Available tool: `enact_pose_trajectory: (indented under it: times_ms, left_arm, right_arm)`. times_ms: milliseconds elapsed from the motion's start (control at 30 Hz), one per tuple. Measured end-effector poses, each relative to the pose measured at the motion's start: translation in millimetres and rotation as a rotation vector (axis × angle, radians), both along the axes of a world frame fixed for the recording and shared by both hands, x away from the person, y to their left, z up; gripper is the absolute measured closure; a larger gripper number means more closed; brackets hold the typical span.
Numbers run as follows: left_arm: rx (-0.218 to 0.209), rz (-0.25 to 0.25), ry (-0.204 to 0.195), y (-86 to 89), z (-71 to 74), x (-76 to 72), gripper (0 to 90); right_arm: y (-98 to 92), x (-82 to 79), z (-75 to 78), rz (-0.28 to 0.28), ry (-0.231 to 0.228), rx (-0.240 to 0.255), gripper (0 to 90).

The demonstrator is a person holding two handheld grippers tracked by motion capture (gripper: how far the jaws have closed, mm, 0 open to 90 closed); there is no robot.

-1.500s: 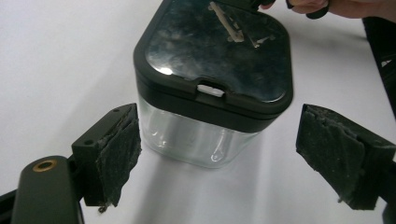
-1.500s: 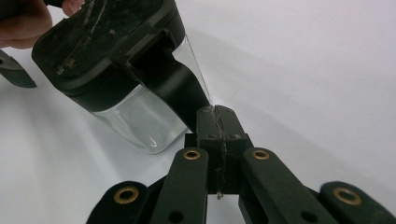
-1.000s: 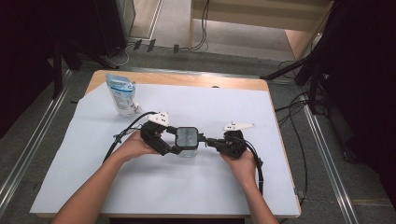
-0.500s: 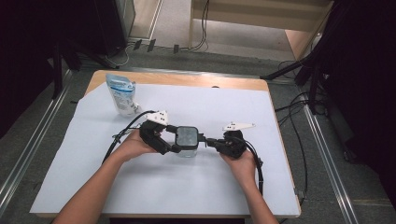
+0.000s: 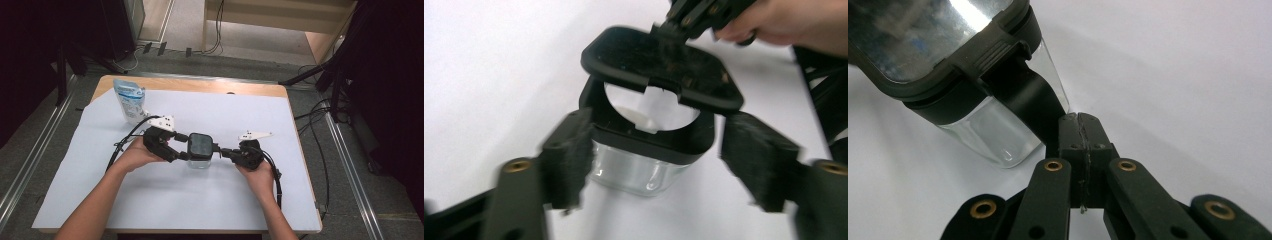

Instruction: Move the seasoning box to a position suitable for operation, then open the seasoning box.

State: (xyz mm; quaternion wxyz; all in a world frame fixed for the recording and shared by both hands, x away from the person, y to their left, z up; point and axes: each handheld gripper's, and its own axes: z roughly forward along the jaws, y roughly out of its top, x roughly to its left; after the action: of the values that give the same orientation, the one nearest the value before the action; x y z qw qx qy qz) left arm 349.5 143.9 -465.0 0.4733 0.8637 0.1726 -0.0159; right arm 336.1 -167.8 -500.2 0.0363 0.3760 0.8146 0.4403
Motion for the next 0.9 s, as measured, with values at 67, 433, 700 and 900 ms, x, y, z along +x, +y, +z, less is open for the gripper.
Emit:
enact_pose_trajectory:
  times_ms: [67,433,700,900]
  left_arm:
    - [0.006,0.028,-0.001,1.6,3.2,-0.5,39.0]
    - [0.0,0.007,0.039,-2.3,13.0,-1.4,78.9]
    - [-0.006,0.008,0.053,-15.2,23.6,-4.1,87.3]
    - [0.021,-0.012,0.052,-28.6,26.6,-4.0,89.7]
  right_arm:
    - [0.0,0.0,0.0,0.0,0.0,0.0,90.0]
    - [-0.1,0.0,0.1,-0.001,0.003,0.003,90.0]
    - [0.0,0.2,-0.4,-0.004,0.004,0.007,90.0]
    - [0.1,0.9,-0.8,-0.005,0.006,0.01,90.0]
